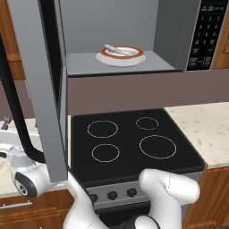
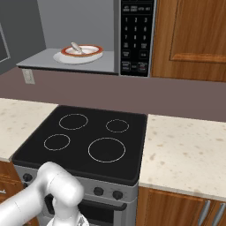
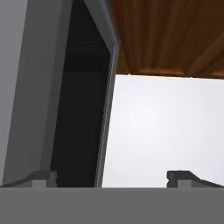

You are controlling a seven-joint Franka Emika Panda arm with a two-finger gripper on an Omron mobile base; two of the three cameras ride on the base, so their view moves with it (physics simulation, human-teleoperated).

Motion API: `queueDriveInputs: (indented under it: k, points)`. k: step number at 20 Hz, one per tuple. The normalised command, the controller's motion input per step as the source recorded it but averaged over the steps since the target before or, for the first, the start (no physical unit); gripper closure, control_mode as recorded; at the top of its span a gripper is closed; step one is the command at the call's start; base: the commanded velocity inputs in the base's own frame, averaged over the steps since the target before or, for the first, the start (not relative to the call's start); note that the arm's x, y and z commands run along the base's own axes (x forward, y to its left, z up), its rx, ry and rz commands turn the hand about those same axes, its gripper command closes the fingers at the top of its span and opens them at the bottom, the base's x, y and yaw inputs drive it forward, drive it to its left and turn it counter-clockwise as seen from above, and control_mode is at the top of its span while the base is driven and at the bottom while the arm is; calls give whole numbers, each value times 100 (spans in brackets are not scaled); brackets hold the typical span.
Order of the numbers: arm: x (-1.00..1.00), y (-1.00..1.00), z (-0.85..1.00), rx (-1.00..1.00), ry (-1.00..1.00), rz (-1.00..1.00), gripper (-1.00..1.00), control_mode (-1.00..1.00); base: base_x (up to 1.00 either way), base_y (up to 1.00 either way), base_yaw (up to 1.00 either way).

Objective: Transport the fish from the fridge to the microwave and turn on the microwave.

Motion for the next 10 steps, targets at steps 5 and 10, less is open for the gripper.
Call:
queueDriveInputs:
  k: [5,10]
  points:
    - [0,0,51,20,0,2,-100,-100,0,0,0]
    - [-1,-9,55,24,0,6,-100,-100,0,0,0]
